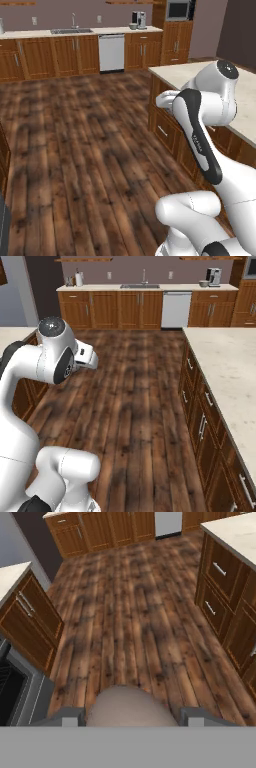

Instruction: Pick the egg and butter from the fridge and place them by the bowl for mixing.

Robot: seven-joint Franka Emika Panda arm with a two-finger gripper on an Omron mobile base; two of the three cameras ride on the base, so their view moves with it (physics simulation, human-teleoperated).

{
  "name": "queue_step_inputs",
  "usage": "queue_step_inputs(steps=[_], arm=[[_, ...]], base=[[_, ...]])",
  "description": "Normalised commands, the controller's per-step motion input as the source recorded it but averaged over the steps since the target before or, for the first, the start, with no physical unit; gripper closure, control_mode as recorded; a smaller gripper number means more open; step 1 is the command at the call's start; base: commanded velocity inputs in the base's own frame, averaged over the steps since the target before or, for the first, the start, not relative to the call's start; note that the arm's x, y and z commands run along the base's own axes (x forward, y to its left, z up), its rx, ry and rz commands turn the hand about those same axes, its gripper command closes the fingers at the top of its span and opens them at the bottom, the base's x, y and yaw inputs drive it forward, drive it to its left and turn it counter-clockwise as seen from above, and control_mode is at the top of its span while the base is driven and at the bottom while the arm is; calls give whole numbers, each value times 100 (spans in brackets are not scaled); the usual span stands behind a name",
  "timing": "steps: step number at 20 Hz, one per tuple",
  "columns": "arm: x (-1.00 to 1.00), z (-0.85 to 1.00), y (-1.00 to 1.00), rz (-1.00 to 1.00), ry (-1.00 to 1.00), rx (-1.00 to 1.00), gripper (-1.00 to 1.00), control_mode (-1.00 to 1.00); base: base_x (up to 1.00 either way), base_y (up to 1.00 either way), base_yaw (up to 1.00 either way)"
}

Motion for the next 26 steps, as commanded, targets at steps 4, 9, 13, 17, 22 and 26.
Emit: queue_step_inputs(steps=[4,9,13,17,22,26], arm=[[0,0,0,0,0,0,100,100],[0,0,0,0,0,0,100,100],[0,0,0,0,0,0,100,100],[0,0,0,0,0,0,100,100],[0,0,0,0,0,0,100,100],[0,0,0,0,0,0,100,100]], base=[[82,8,0],[61,21,-12],[55,13,-15],[58,17,-15],[70,16,-5],[74,14,-1]])
